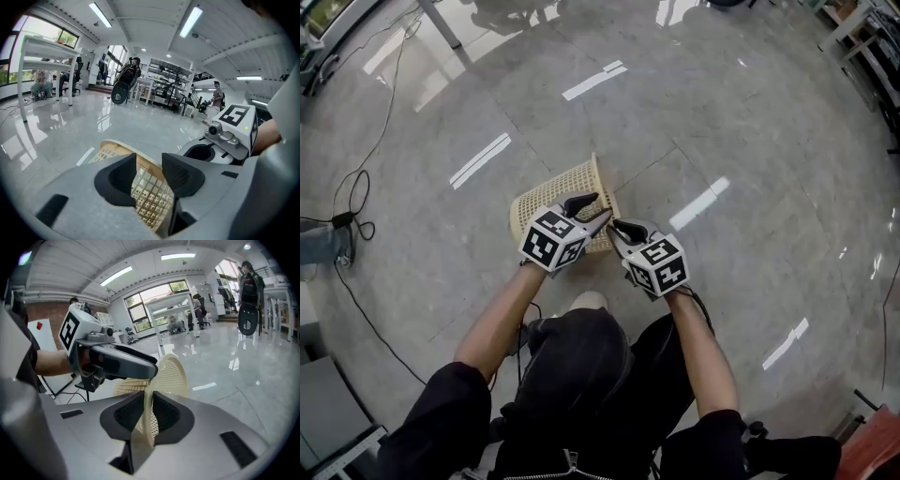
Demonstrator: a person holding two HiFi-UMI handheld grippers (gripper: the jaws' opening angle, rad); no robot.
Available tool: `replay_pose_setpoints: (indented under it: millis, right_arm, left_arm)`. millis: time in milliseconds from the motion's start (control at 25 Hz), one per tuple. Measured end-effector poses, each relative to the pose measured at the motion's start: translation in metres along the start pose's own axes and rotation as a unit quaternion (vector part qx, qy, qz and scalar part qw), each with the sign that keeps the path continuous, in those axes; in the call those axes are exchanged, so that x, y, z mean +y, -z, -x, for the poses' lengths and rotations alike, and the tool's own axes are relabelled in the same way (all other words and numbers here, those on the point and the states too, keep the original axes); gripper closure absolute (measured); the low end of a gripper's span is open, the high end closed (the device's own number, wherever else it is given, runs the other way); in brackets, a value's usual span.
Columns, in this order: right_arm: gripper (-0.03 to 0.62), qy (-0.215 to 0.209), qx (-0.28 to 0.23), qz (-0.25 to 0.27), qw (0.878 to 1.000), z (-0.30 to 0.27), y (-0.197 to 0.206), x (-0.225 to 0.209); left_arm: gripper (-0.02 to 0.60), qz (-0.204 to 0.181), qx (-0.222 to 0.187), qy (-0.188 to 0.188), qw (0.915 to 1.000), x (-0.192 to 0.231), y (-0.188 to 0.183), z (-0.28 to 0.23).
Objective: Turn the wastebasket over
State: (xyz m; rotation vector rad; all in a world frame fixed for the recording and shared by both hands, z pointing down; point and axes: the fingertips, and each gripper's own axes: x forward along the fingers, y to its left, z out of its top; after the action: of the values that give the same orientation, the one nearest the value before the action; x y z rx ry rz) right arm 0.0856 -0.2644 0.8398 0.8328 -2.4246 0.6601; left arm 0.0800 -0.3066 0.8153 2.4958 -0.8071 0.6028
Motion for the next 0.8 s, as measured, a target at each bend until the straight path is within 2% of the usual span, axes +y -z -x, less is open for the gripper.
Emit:
replay_pose_setpoints:
  millis: [120,320,480,600,800]
  right_arm:
    - [0.549,0.012,-0.003,0.038,0.999,-0.004,0.001,0.010]
    - [0.540,0.002,-0.021,0.043,0.999,-0.012,-0.003,0.027]
    - [0.536,-0.008,-0.032,0.028,0.999,-0.015,-0.004,0.032]
    - [0.531,-0.019,-0.038,0.014,0.999,-0.017,-0.003,0.036]
    - [0.523,-0.022,-0.044,0.010,0.999,-0.016,-0.001,0.041]
  left_arm:
    - [0.423,0.025,0.004,-0.017,0.9995,0.004,0.005,0.005]
    - [0.434,0.056,0.007,-0.038,0.9977,0.012,0.009,0.014]
    - [0.453,0.049,0.032,-0.049,0.9971,0.013,0.010,0.016]
    - [0.490,0.050,0.029,-0.048,0.9972,0.012,0.010,0.018]
    - [0.529,0.021,0.018,-0.061,0.9978,0.010,0.009,0.017]
